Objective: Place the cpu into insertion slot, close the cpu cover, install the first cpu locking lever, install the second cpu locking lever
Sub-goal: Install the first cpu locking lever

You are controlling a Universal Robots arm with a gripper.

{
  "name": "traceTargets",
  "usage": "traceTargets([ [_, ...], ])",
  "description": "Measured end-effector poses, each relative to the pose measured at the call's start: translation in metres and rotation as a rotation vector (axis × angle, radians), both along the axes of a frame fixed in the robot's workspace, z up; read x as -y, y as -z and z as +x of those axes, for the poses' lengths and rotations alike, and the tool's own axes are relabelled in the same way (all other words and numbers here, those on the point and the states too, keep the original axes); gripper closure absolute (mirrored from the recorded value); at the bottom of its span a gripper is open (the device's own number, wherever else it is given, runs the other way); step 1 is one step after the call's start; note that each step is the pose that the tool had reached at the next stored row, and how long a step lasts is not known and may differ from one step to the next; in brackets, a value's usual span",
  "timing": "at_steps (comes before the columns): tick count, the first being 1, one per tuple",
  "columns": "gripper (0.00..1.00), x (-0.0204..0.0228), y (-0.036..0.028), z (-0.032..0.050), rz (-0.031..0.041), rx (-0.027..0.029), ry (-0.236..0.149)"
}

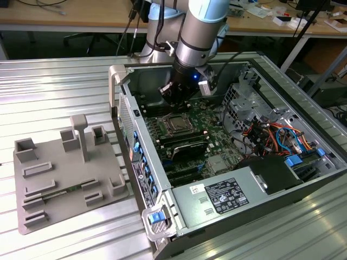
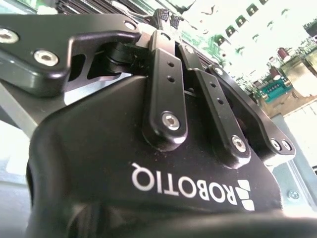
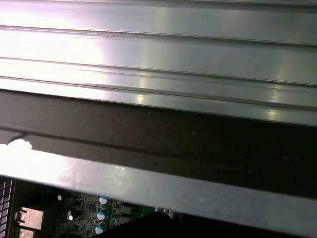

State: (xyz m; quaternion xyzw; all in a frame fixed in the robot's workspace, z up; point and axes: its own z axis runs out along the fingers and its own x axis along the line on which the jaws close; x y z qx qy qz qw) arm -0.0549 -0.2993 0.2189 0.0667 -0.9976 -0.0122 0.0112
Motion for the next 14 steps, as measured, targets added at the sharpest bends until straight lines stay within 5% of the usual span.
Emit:
traceTargets([
  [14, 0.89, 0.0, 0.0105, 0.0237, 0.0003, -0.0075, 0.0],
])
